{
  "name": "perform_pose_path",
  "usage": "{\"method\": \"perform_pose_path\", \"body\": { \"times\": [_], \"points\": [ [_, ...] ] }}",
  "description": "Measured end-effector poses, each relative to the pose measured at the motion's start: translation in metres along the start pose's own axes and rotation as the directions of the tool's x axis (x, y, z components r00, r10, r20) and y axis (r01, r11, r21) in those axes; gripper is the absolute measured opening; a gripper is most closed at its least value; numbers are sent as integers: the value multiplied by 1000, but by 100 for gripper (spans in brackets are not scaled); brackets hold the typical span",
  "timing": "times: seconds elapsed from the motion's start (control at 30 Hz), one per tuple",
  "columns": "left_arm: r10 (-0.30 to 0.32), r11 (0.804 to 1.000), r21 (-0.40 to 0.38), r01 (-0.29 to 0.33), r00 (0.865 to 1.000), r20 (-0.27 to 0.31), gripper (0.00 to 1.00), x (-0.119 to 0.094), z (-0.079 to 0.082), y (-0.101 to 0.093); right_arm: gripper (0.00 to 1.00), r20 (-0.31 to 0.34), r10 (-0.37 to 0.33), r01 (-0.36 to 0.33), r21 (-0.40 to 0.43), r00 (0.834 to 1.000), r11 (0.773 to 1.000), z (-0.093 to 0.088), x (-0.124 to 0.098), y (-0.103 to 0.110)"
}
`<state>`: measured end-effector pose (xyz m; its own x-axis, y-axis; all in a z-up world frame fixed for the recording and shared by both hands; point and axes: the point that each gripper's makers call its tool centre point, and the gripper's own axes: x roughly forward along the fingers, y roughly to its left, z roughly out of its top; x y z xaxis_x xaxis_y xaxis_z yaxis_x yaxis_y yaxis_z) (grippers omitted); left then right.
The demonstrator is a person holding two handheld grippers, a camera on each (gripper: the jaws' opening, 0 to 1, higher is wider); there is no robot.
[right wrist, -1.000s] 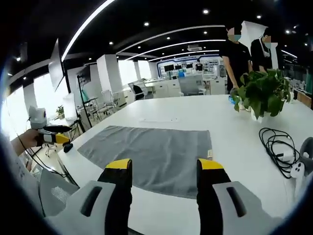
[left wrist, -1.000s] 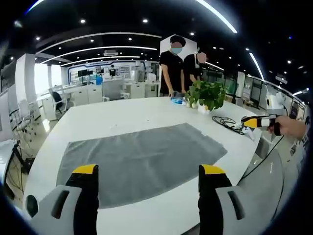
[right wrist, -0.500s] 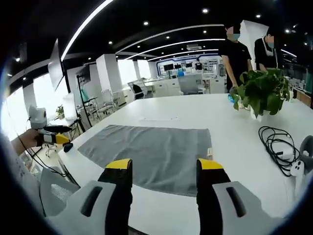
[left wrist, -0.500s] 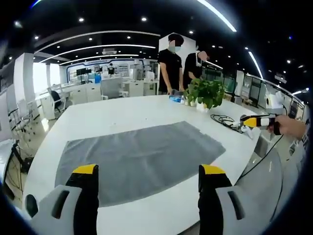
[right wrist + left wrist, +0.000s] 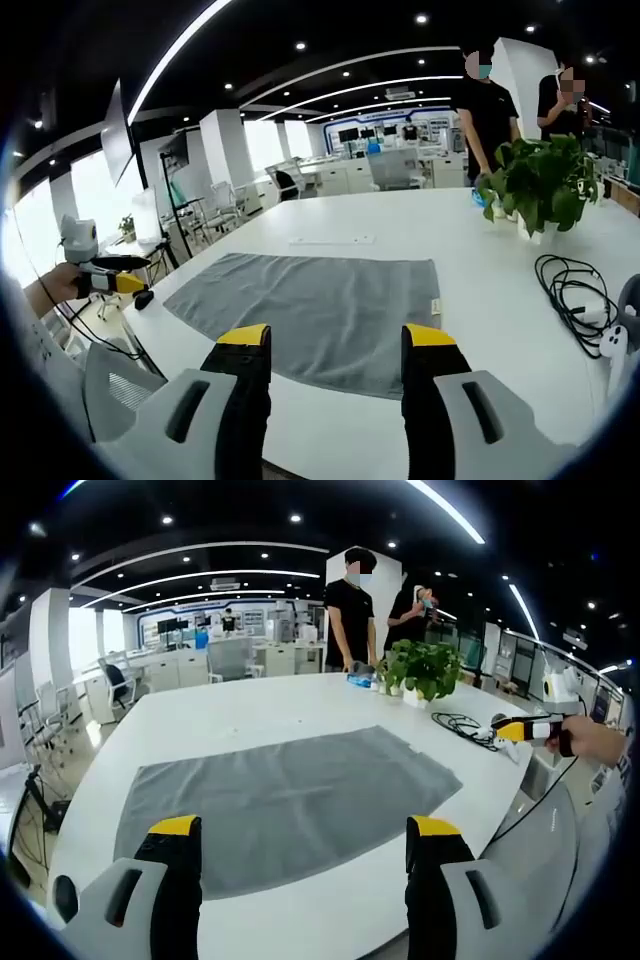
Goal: Fold the towel on the table until its edges align and the towel forms a compact rectangular stack.
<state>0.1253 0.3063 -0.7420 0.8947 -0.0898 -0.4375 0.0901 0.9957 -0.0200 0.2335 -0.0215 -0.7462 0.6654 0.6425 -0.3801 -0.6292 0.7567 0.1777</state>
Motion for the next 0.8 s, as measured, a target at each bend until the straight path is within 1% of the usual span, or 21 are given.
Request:
{"method": "perform_pose_path", "body": {
  "times": [0.3, 0.5, 0.8],
  "points": [
    [0, 1000, -7, 0, 1000, -2, 86, 1, -3, 1, 51, -8, 3, -3, 2, 1000, 1000, -2, 0, 0],
    [-6, 1000, -7, 6, 1000, -14, 86, 1, -5, -1, 51, -12, -1, 1, 5, 1000, 1000, -4, -1, -1],
    [-10, 1000, -3, 10, 1000, -14, 86, 2, -4, 0, 51, -13, -1, 1, 6, 1000, 1000, -4, -1, -1]
  ]
}}
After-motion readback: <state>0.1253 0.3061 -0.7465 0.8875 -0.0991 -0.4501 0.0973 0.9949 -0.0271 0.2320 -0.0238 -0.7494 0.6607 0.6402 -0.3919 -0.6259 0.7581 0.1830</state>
